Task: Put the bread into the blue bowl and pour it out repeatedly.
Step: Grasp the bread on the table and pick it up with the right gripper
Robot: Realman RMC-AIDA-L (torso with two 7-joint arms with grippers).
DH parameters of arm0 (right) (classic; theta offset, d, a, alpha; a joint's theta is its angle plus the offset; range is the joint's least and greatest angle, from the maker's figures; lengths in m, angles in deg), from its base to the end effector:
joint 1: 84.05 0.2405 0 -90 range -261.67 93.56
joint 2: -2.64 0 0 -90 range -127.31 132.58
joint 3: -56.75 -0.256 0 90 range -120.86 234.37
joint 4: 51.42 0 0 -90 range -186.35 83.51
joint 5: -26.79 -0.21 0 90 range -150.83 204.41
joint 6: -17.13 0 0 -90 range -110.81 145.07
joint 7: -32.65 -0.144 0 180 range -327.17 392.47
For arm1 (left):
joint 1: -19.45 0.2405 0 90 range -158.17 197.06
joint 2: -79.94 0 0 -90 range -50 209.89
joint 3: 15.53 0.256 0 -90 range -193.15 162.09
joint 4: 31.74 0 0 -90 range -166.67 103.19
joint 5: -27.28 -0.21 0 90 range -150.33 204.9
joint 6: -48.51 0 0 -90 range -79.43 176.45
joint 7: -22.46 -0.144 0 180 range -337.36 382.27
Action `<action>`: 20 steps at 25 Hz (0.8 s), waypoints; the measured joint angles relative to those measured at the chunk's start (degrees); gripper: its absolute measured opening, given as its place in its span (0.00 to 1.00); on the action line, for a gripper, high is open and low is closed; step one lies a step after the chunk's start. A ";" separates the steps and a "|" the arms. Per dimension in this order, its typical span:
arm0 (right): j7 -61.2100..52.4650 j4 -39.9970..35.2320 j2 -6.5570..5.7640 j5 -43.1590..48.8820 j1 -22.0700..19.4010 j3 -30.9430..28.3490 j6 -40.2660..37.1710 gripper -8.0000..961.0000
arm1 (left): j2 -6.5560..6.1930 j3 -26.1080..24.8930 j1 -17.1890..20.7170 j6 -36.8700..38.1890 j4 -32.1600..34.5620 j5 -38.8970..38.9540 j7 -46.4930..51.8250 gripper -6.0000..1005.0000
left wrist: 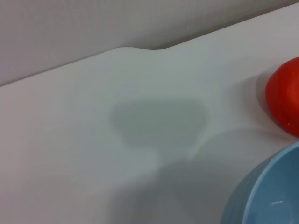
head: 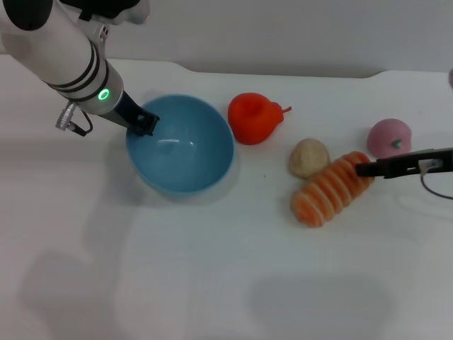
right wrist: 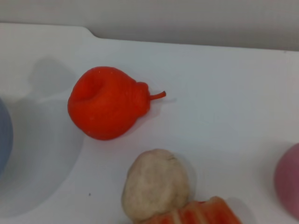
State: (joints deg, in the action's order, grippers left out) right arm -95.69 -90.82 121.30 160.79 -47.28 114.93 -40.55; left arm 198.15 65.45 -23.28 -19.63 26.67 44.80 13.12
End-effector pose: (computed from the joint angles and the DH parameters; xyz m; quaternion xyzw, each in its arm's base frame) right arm 0.2816 0.3920 -0.0256 -0.8485 0.4707 0.0178 0.2412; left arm -0.2101 0.4149 -0.0103 -0.8086 -0.4496 0.1690 0.3398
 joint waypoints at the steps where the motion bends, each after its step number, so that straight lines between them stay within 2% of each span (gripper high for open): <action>1: 0.00 0.95 0.06 -0.02 0.41 0.13 0.53 0.52 | 0.00 0.09 -0.03 0.07 -0.14 -0.01 0.00 0.01; 5: 0.28 6.04 0.16 -0.65 2.35 0.65 5.45 0.52 | 0.00 0.15 -0.08 0.26 -0.27 -0.01 0.02 0.01; 9: 2.24 10.02 0.25 -5.66 3.30 3.77 10.91 0.52 | 0.00 0.15 -0.08 0.50 -0.28 0.02 0.02 0.01; 20: 10.26 15.50 0.33 -15.81 3.74 5.99 18.07 0.48 | 0.00 0.15 -0.35 1.15 -0.26 0.07 -0.01 0.01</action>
State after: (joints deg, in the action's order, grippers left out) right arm -85.42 -75.32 121.64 144.98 -43.54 120.92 -22.48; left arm 198.16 65.60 -23.63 -18.48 26.41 44.86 13.12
